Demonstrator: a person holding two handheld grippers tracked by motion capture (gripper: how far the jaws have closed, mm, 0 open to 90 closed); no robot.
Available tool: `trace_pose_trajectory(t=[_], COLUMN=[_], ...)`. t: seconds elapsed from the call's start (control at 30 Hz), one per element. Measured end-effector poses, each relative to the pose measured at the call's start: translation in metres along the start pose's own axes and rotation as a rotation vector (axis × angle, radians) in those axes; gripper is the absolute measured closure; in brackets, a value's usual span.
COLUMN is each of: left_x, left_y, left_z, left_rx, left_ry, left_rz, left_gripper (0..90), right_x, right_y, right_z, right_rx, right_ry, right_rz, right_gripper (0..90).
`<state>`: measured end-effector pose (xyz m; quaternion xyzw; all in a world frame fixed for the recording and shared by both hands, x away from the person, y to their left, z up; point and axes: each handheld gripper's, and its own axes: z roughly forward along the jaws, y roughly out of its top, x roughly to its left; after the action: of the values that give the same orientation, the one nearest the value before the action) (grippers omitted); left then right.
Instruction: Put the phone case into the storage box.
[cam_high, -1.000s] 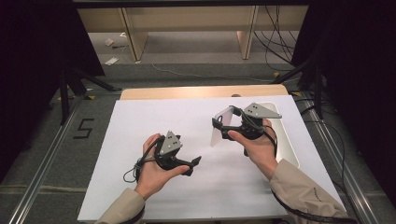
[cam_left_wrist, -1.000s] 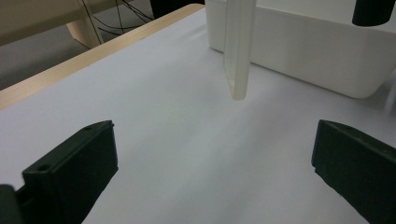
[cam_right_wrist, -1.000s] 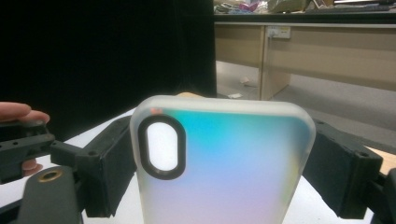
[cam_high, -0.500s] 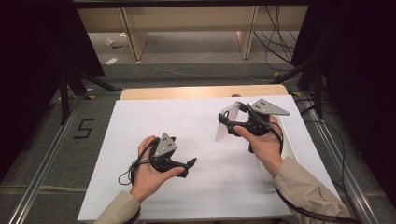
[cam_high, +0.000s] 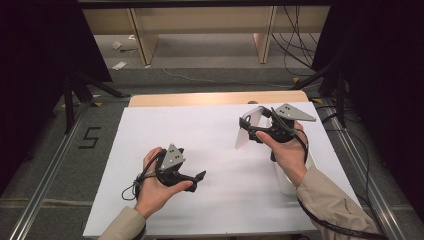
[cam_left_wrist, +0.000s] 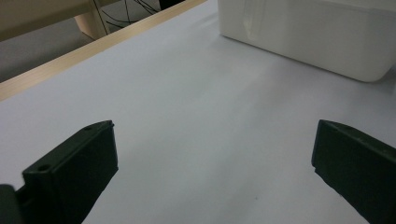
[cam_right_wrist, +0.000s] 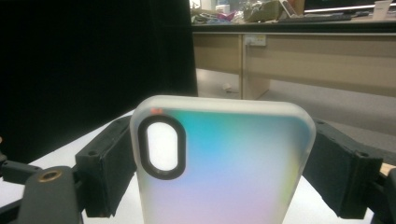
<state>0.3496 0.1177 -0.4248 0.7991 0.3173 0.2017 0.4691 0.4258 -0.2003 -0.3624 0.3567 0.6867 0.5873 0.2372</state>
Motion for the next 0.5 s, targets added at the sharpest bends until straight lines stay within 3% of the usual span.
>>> trace_pose_trajectory(t=[0.5], left_x=[0.004], left_y=[-0.008], left_z=[-0.011], left_rx=[-0.012], left_ry=[-0.007], left_rz=[-0.011], left_gripper=[0.0], right_x=[-0.016], right_y=[0.008], right_z=[-0.009], right_rx=[-0.027], right_ry=[-0.050], right_rz=[0.014], right_gripper=[17.8])
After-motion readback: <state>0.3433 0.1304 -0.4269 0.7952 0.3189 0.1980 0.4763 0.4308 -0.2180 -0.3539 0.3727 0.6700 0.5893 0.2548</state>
